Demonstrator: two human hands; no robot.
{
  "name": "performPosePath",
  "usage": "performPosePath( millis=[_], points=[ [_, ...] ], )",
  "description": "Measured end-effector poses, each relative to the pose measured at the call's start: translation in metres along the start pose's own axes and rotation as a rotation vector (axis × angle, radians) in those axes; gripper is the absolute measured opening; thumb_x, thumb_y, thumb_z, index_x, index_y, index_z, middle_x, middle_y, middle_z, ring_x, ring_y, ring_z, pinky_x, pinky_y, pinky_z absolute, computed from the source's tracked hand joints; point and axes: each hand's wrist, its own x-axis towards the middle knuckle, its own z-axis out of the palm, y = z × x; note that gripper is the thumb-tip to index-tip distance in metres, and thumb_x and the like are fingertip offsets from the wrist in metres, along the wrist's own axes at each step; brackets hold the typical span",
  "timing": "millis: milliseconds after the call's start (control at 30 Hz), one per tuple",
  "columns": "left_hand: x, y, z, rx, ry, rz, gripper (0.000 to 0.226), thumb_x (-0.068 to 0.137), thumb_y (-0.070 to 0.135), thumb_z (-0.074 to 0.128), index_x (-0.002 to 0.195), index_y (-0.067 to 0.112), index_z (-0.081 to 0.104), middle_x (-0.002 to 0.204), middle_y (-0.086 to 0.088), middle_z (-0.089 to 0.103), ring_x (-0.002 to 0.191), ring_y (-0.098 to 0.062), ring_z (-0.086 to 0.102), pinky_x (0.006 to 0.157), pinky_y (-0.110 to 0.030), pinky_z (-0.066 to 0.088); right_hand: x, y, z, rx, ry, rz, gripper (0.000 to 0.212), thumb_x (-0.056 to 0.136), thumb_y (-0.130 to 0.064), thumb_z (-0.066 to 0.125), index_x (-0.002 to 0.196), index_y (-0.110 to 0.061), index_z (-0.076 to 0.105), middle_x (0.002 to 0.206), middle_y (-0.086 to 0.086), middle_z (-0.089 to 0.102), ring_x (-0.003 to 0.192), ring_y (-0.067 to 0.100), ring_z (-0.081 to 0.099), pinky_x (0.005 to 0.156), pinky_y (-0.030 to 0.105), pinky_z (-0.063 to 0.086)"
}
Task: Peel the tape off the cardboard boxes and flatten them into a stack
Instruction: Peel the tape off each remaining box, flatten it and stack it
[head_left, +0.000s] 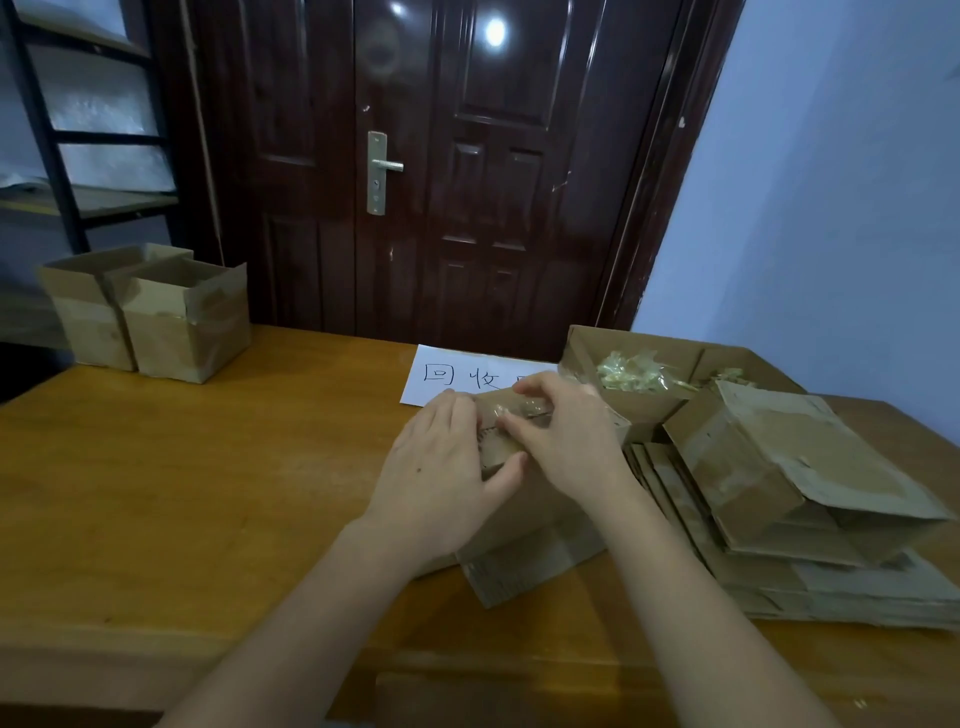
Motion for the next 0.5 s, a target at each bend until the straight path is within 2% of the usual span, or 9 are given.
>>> performPosePath(
  millis=[33, 100, 167, 267, 333, 433, 500],
  points=[
    [-0.001, 0.000, 0.003, -0.013, 0.009, 0.008, 0.046, 0.091, 0.067, 0.041, 0.110, 0.025, 0.043, 0.113, 0.009, 0.048, 0.109, -0.011, 0.047, 0.093, -0.028, 0.045, 0.002, 0.003, 0.000, -0.144, -0.032, 0.029, 0.028, 0.092, -0.051, 0.067, 0.114, -0.033, 0.071, 0.121, -0.013, 0.065, 0.121, 0.013, 0.048, 0.101, 0.035, 0.042],
    [-0.002, -0.001, 0.006, -0.020, 0.014, 0.024, 0.045, 0.091, 0.066, 0.039, 0.108, 0.025, 0.040, 0.109, 0.009, 0.045, 0.102, -0.009, 0.043, 0.086, -0.025, 0.044, 0.004, 0.005, 0.001, -0.251, -0.073, 0.057, 0.027, 0.093, -0.057, 0.060, 0.107, -0.039, 0.073, 0.128, -0.014, 0.062, 0.127, 0.019, 0.042, 0.106, 0.046, 0.035],
    [-0.001, -0.004, 0.007, 0.010, 0.021, 0.054, 0.046, 0.090, 0.068, 0.035, 0.106, 0.026, 0.039, 0.107, 0.010, 0.045, 0.100, -0.009, 0.042, 0.082, -0.022, 0.041, 0.008, 0.008, 0.002, -0.174, -0.042, 0.083, 0.017, 0.096, -0.048, 0.061, 0.097, -0.036, 0.073, 0.118, -0.012, 0.065, 0.121, 0.018, 0.047, 0.103, 0.043, 0.036],
    [0.004, -0.009, 0.003, 0.084, -0.018, 0.099, 0.046, 0.089, 0.071, 0.028, 0.102, 0.028, 0.039, 0.104, 0.011, 0.044, 0.098, -0.009, 0.040, 0.081, -0.023, 0.041, 0.015, 0.018, -0.007, -0.066, 0.077, 0.124, 0.008, 0.098, -0.030, 0.063, 0.097, -0.024, 0.068, 0.098, -0.007, 0.065, 0.101, 0.019, 0.062, 0.088, 0.038, 0.049],
    [0.007, -0.012, 0.000, 0.098, -0.051, 0.121, 0.045, 0.088, 0.072, 0.027, 0.101, 0.030, 0.038, 0.104, 0.012, 0.043, 0.098, -0.008, 0.039, 0.081, -0.023, 0.042, 0.017, 0.023, -0.014, -0.110, 0.161, 0.083, 0.007, 0.099, -0.022, 0.063, 0.098, -0.018, 0.069, 0.098, -0.003, 0.066, 0.094, 0.021, 0.062, 0.081, 0.035, 0.049],
    [0.007, -0.012, -0.001, 0.098, -0.067, 0.133, 0.044, 0.090, 0.070, 0.029, 0.102, 0.029, 0.038, 0.106, 0.011, 0.043, 0.100, -0.009, 0.038, 0.082, -0.024, 0.042, 0.014, 0.026, -0.012, -0.203, 0.094, -0.055, 0.012, 0.098, -0.020, 0.063, 0.100, -0.015, 0.073, 0.101, 0.000, 0.068, 0.092, 0.019, 0.062, 0.084, 0.038, 0.052],
    [0.007, -0.011, 0.001, 0.110, -0.077, 0.122, 0.045, 0.090, 0.070, 0.028, 0.104, 0.028, 0.038, 0.107, 0.011, 0.042, 0.101, -0.009, 0.038, 0.083, -0.024, 0.044, 0.008, 0.027, -0.010, -0.166, 0.027, -0.105, 0.016, 0.098, -0.022, 0.063, 0.106, -0.017, 0.075, 0.100, -0.003, 0.070, 0.093, 0.016, 0.063, 0.088, 0.038, 0.054]
  ],
)
